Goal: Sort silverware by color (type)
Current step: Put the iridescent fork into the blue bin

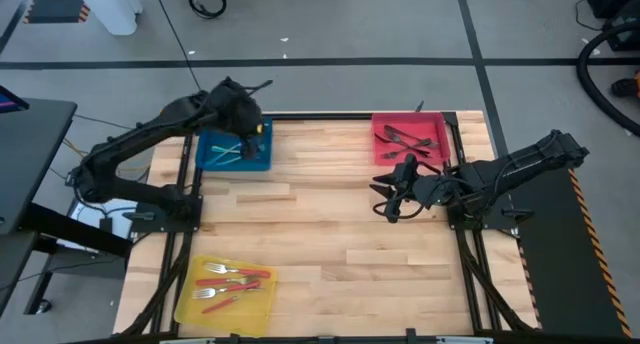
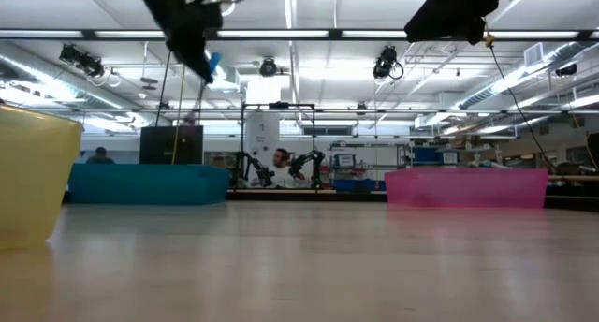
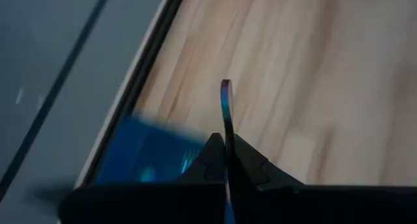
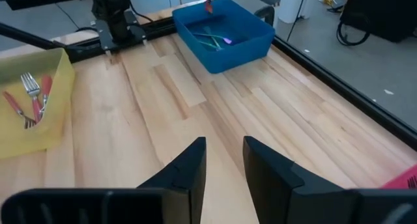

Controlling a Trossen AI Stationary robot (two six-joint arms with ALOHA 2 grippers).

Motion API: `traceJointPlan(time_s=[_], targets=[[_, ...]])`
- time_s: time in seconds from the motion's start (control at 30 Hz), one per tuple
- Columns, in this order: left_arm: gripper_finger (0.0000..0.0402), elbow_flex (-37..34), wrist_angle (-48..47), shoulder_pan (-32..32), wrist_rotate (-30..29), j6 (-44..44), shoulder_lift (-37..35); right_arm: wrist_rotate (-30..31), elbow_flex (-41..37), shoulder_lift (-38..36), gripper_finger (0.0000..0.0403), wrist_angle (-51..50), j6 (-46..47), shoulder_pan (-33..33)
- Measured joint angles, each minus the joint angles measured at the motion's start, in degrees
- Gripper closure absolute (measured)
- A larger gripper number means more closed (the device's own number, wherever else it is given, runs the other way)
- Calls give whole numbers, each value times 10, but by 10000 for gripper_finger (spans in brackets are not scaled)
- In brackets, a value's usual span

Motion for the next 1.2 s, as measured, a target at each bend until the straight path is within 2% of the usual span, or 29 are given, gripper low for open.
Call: traceJointPlan(time_s=[0.13, 0.2, 0.33, 0.47, 0.7, 1.03, 1.2], targets=[[399, -6, -79, 56, -20, 8, 10, 0, 0, 0, 294, 0, 1, 0], [398, -23, -84, 78, -29, 8, 20, 0, 0, 0, 294, 0, 1, 0], [398, -56, -65, 113, -87, 10, 37, 0, 0, 0, 294, 0, 2, 0], [397, -82, -64, 135, -97, 36, 59, 0, 0, 0, 293, 0, 2, 0], [388, -98, -56, 142, -96, 53, 81, 0, 0, 0, 294, 0, 2, 0], [309, -98, -45, 120, -96, 35, 81, 0, 0, 0, 294, 0, 2, 0], [292, -89, -42, 102, -94, 4, 76, 0, 0, -3, 294, 0, -1, 0]])
